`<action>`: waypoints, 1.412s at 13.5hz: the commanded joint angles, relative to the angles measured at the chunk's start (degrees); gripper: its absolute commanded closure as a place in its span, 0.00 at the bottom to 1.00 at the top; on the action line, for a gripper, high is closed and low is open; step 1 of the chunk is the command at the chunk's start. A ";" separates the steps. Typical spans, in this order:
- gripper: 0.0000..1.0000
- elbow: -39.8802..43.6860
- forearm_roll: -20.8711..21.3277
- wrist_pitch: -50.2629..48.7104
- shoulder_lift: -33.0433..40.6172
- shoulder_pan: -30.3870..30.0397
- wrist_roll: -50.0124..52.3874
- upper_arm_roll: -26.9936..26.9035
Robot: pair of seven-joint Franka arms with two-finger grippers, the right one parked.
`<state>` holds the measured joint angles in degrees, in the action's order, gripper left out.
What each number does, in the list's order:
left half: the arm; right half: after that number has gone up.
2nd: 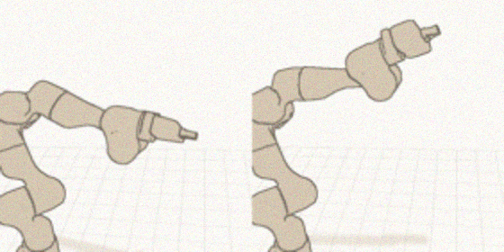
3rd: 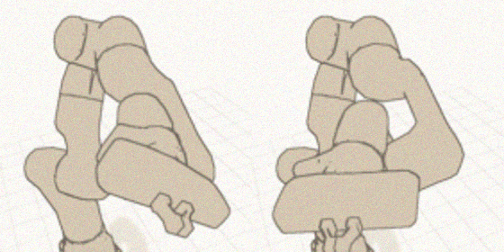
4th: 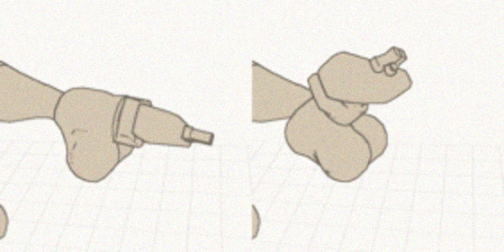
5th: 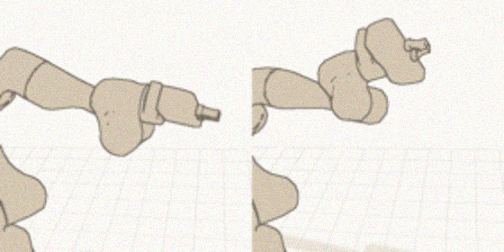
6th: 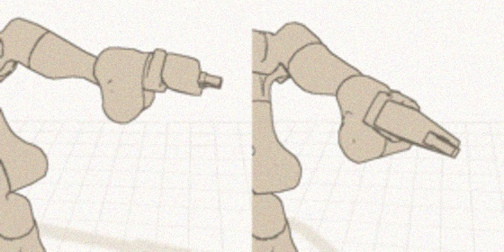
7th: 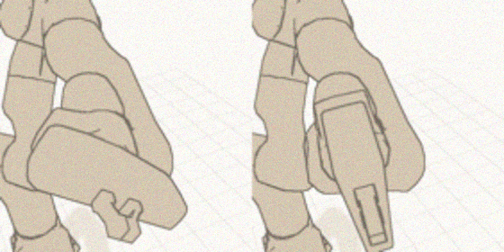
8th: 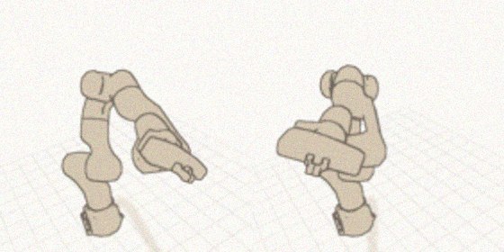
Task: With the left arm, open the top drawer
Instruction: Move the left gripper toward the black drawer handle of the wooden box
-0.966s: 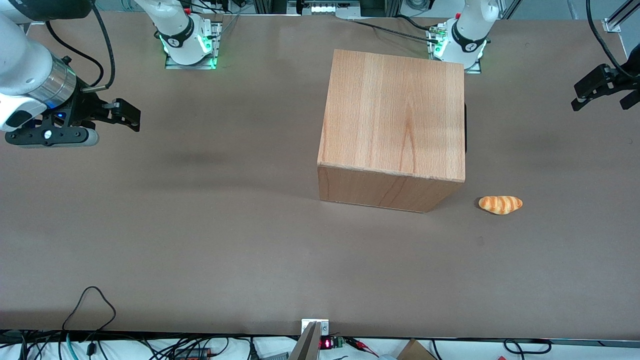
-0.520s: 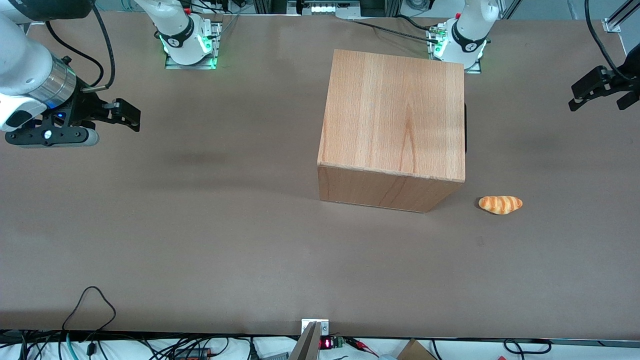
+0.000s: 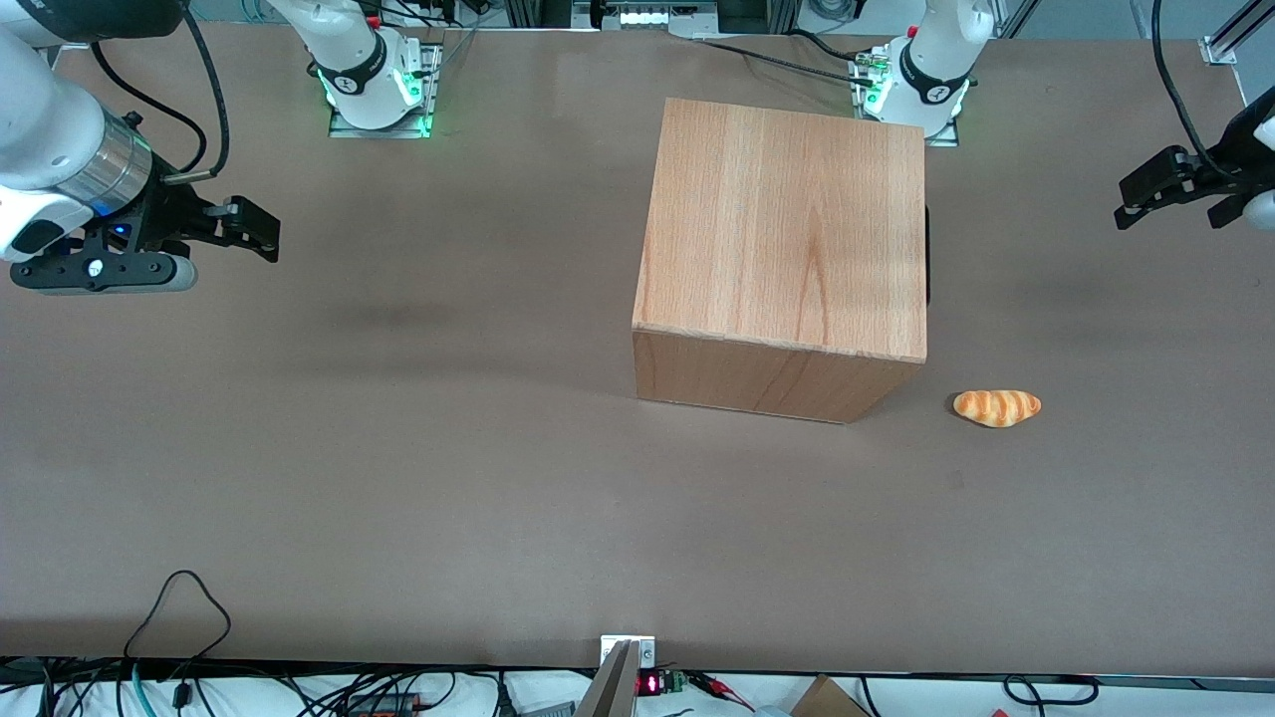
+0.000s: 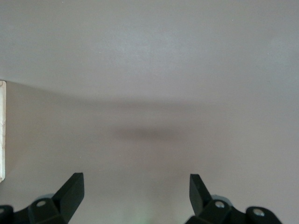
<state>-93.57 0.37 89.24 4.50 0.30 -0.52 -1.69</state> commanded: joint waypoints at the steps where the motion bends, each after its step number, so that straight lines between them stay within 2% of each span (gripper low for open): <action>1: 0.00 -0.56 -1.60 -0.21 -0.80 0.05 -1.42 -0.24; 5: 0.00 -4.59 -3.09 2.86 -0.89 0.31 -1.50 -0.16; 10: 0.00 -13.47 -8.89 8.92 -0.81 0.75 -3.00 -0.07; 15: 0.00 -21.03 -12.58 15.52 -0.98 0.84 -3.09 2.48; 19: 0.00 -22.80 -14.43 17.20 -2.29 0.84 -3.09 3.62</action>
<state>-115.53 -11.76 105.51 2.46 1.03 -2.40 1.96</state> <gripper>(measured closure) 0.000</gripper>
